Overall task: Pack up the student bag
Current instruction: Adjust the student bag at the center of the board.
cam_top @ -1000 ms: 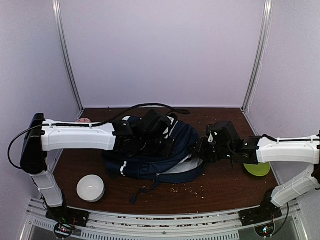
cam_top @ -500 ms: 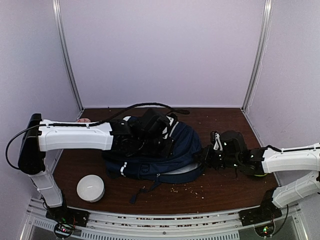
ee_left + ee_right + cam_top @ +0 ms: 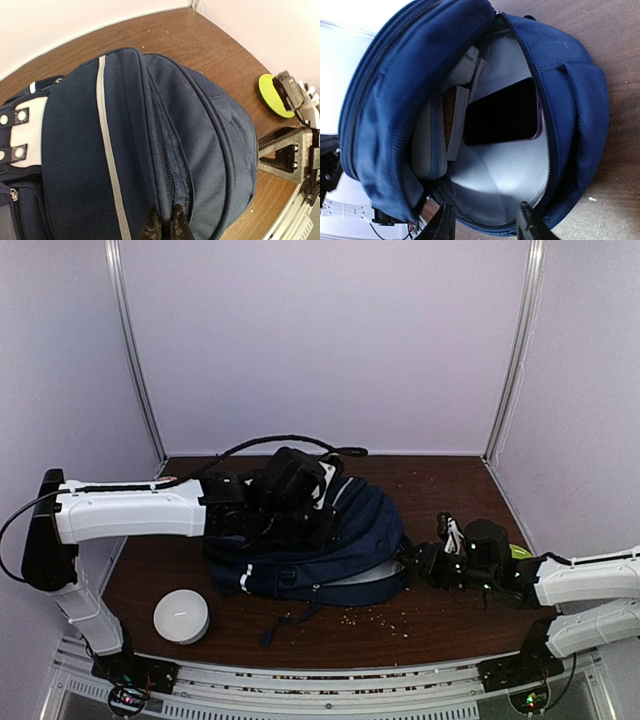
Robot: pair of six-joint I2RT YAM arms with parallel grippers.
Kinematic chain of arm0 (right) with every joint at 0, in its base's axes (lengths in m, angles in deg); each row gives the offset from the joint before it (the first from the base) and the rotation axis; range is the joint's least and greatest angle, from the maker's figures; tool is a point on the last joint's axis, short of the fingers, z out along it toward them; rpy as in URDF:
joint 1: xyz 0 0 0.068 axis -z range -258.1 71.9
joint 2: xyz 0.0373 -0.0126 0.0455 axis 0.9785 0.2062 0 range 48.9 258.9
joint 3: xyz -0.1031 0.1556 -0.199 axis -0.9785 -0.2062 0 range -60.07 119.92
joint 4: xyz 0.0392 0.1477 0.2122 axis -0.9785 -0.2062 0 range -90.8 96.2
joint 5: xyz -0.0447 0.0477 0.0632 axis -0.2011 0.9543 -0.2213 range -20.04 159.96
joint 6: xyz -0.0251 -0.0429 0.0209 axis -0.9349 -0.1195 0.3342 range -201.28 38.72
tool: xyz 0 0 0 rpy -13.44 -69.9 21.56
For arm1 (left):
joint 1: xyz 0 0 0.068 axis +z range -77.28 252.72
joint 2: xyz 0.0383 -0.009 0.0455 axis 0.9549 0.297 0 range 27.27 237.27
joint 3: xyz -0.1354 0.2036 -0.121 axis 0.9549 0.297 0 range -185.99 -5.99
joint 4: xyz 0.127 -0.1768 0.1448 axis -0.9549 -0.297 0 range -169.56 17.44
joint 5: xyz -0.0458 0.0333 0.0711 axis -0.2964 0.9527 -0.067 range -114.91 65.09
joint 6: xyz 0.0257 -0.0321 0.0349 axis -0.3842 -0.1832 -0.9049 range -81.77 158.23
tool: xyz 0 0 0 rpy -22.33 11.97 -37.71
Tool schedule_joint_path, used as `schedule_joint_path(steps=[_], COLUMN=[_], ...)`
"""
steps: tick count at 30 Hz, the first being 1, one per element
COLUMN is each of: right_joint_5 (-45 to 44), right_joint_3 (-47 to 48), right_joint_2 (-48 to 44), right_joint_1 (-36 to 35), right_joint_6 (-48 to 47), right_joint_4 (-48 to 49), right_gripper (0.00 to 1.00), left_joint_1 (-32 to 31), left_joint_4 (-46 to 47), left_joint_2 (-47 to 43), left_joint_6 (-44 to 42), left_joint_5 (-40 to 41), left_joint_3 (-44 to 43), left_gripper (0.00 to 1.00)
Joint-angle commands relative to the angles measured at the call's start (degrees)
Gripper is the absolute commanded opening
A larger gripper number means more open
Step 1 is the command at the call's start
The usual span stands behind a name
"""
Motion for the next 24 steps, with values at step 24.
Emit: schedule_joint_path(steps=[24], right_joint_5=[3.3], right_joint_3=[0.0], right_joint_2=[7.3], right_joint_1=[3.0], right_joint_6=[5.9], right_joint_4=[34.0], right_gripper=[0.62], left_joint_1=[5.2], left_joint_4=[7.4], left_joint_2=[-25.9], left_joint_6=[1.4], left_joint_5=[0.8], left_joint_3=[16.3], left_gripper=[0.0])
